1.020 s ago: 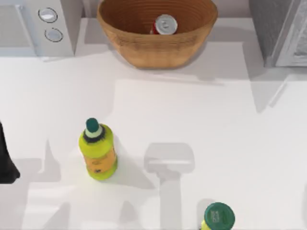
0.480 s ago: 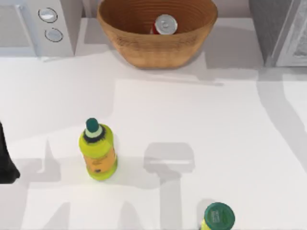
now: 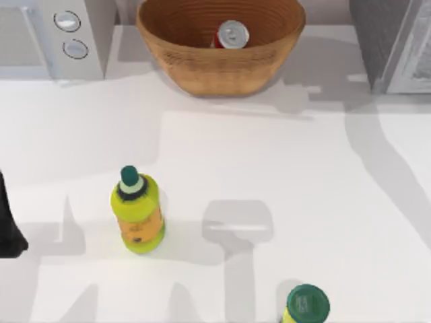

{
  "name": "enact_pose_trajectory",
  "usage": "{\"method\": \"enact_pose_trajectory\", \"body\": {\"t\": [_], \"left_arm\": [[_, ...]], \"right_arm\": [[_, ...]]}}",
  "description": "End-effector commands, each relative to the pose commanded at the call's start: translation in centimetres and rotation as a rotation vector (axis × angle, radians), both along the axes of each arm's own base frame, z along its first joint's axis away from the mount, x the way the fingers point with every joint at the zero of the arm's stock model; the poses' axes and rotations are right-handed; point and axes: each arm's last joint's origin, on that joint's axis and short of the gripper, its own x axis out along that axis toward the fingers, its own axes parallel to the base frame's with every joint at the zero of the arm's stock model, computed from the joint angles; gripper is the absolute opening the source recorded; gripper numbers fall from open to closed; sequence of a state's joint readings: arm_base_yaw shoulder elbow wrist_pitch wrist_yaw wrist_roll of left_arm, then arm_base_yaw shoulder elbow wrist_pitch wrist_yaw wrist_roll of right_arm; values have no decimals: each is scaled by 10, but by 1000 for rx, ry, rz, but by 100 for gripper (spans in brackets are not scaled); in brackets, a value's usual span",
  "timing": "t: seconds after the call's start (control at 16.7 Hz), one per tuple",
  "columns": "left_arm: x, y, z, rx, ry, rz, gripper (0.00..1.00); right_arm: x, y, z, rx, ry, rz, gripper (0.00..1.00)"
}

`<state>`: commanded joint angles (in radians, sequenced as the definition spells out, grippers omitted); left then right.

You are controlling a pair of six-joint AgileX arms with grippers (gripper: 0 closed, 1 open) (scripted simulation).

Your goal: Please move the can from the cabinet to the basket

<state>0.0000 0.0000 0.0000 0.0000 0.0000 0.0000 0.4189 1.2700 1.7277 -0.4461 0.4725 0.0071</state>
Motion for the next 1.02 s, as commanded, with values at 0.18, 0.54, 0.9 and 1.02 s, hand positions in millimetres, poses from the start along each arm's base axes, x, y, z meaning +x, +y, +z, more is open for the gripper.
{"method": "enact_pose_trajectory", "body": {"t": [0.18, 0.54, 0.9, 1.02], "left_arm": [[0, 0, 0, 0, 0, 0, 100], [0, 0, 0, 0, 0, 0, 100], [0, 0, 0, 0, 0, 0, 100], [0, 0, 0, 0, 0, 0, 100]], "right_arm": [[12, 1, 1, 0, -2, 1, 100], [50, -1, 0, 0, 0, 0, 100], [39, -4, -1, 0, -5, 6, 100], [29, -11, -9, -2, -3, 7, 100]]}}
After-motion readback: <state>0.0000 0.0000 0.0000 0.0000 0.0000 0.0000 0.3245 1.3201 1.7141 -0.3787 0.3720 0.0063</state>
